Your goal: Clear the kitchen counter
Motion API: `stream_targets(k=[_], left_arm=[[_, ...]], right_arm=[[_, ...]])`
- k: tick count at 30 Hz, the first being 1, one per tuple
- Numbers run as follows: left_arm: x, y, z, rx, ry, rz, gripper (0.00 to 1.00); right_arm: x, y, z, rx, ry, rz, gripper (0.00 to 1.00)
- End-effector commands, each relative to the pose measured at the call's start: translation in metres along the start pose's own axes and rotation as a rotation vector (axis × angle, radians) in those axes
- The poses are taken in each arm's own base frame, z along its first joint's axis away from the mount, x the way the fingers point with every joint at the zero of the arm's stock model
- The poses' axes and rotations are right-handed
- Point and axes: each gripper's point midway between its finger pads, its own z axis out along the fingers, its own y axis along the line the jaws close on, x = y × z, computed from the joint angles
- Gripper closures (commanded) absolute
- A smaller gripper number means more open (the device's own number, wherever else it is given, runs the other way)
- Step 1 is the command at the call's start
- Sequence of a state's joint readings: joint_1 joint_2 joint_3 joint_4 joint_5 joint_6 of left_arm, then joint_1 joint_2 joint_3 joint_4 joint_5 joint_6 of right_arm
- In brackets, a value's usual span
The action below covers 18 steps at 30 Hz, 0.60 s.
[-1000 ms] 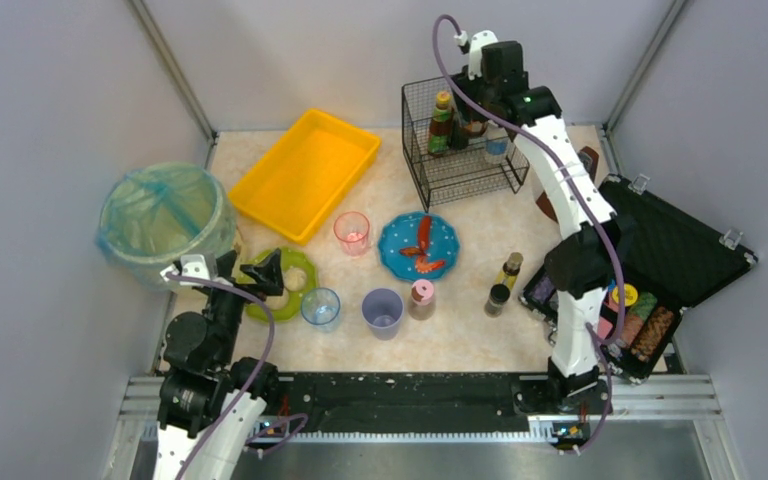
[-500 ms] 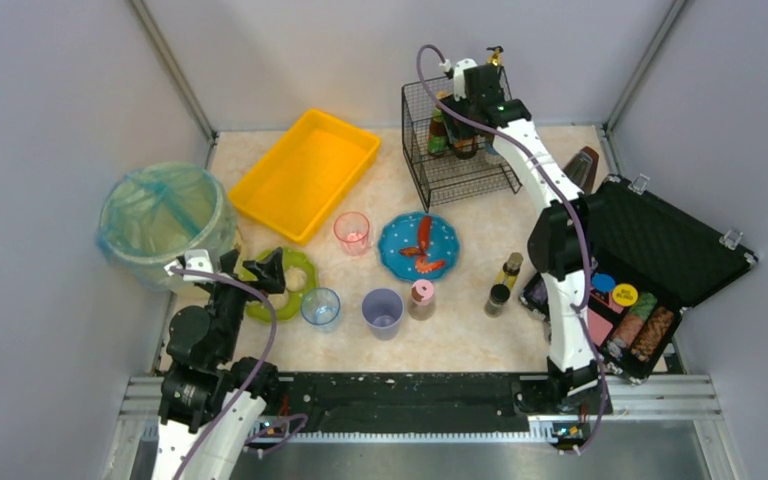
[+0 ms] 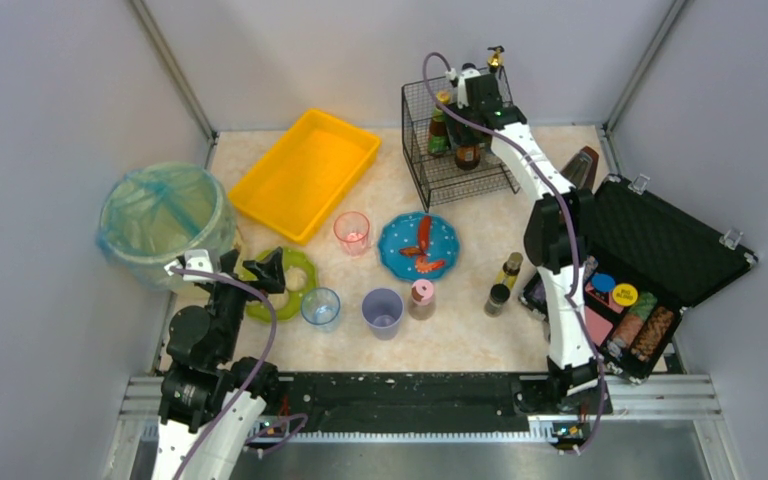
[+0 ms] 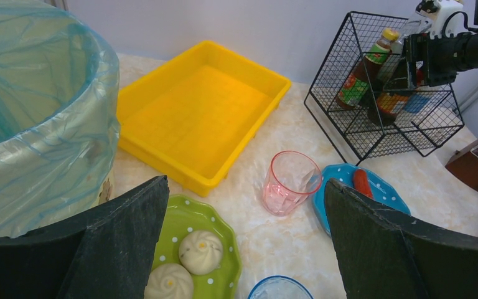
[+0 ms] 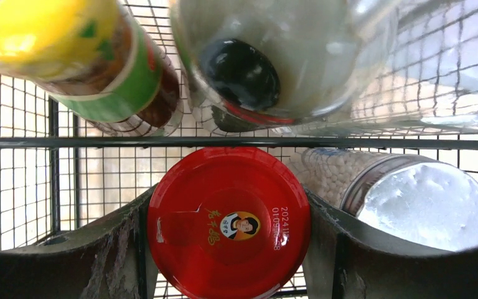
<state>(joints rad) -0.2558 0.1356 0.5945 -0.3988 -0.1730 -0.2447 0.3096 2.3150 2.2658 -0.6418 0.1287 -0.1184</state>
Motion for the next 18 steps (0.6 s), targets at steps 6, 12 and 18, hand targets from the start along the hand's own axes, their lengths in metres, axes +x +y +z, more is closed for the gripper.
stream_targets(k=[6, 12, 18], left_arm=[[-0.011, -0.001, 0.0, 0.003, -0.04, 0.0, 0.01], [-0.011, -0.001, -0.001, 0.004, -0.044, -0.001, 0.01], [-0.013, -0.001, -0.003, 0.004, -0.052, -0.004, 0.01]], right_arm=[[-0.044, -0.013, -0.009, 0.005, -0.157, 0.08, 0.56], [-0.052, -0.012, -0.023, -0.017, -0.177, 0.092, 0.32], [-0.058, -0.009, -0.046, -0.044, -0.196, 0.115, 0.21]])
